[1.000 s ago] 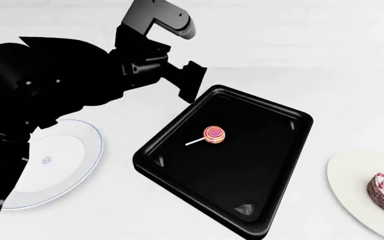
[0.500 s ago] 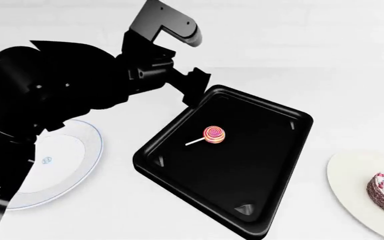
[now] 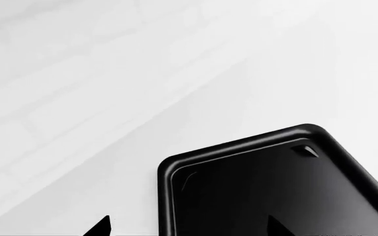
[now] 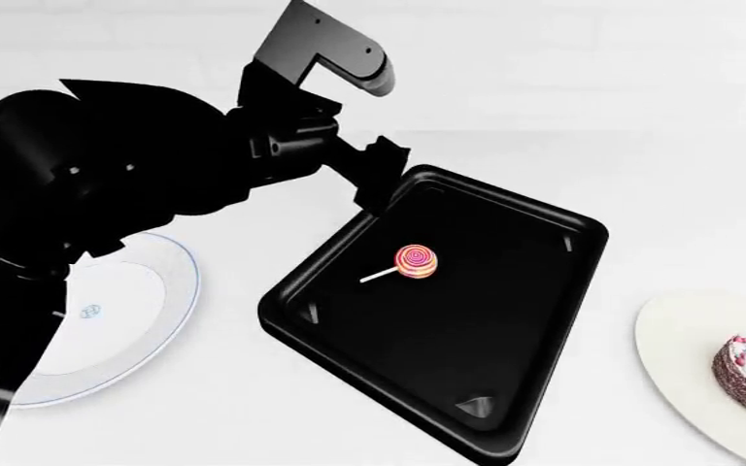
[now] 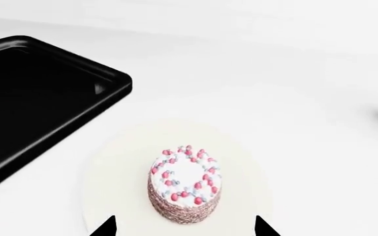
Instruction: Move the dessert items from the plate to the tray.
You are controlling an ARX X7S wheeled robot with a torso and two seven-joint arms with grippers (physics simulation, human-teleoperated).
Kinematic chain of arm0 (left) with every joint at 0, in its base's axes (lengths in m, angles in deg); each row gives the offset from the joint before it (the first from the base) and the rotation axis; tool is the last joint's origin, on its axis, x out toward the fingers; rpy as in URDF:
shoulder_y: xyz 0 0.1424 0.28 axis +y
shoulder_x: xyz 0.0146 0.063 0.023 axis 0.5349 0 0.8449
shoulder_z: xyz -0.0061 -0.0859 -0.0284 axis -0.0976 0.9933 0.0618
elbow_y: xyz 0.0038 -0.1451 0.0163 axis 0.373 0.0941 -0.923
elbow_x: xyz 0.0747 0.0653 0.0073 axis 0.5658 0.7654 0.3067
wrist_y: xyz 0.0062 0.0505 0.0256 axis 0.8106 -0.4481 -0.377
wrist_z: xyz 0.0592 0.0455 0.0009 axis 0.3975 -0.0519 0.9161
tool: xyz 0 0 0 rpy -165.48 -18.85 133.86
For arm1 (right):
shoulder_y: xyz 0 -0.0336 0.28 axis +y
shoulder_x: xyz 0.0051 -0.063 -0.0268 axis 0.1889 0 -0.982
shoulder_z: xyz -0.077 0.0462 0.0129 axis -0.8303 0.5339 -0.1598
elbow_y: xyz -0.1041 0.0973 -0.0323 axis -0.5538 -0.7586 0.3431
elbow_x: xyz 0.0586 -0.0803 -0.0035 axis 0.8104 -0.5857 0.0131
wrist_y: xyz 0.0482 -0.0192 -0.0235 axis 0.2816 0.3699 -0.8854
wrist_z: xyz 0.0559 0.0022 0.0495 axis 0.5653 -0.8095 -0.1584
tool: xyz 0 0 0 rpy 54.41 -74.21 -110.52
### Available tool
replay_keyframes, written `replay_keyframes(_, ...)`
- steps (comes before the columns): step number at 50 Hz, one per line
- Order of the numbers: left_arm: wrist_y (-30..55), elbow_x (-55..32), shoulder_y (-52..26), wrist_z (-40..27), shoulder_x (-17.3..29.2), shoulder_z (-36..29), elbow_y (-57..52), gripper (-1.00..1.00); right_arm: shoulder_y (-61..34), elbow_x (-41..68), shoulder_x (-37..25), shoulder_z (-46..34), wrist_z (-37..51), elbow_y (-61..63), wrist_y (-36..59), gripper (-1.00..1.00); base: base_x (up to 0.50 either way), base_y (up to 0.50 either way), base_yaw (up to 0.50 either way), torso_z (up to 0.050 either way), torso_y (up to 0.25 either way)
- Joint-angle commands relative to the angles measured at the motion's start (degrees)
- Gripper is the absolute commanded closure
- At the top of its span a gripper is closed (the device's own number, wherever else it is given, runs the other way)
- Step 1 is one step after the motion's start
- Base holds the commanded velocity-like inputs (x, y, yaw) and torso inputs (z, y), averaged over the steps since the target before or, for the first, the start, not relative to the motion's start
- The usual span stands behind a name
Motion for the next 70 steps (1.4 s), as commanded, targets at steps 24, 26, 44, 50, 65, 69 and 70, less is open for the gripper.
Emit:
replay_keyframes(24,1.5,-1.54,-0.14,-1.78,1.15,0.31,-2.27,-1.0,-6.09,-19.05,2.65,-20.77,-4.06,-0.57,-6.54,-1.0,0.0,0.0,0.0,0.0,0.0)
replay_keyframes(26,1.58,-1.64,-0.16,-1.87,1.19,0.34,-2.45,-1.0,-6.14,-18.9,2.47,-20.9,-3.78,-0.67,-6.61,-1.0,0.0,0.0,0.0,0.0,0.0)
replay_keyframes(44,2.0,-2.14,-0.04,-2.31,1.89,0.29,-3.41,-1.0,-7.85,-26.63,2.77,-30.54,-4.56,-1.99,-10.53,-1.0,0.0,0.0,0.0,0.0,0.0)
replay_keyframes(50,2.09,-2.33,0.1,-2.5,2.23,0.33,-3.77,-1.0,-8.95,-27.01,2.45,-32.93,-3.95,-2.46,-11.02,-1.0,0.0,0.0,0.0,0.0,0.0)
replay_keyframes(65,2.2,-2.57,0.13,-2.61,2.35,0.18,-4.1,-1.0,-8.09,-27.34,2.31,-32.09,-3.67,-2.99,-11.46,-1.0,0.0,0.0,0.0,0.0,0.0)
replay_keyframes(69,2.15,-2.5,0.04,-2.48,2.27,0.07,-3.98,-1.0,-8.05,-27.62,2.28,-32.05,-3.28,-3.31,-11.57,-1.0,0.0,0.0,0.0,0.0,0.0)
replay_keyframes(70,2.15,-2.54,0.04,-2.49,2.26,0.07,-4.01,-1.0,-8.1,-27.84,2.31,-32.25,-3.12,-3.44,-11.64,-1.0,0.0,0.0,0.0,0.0,0.0)
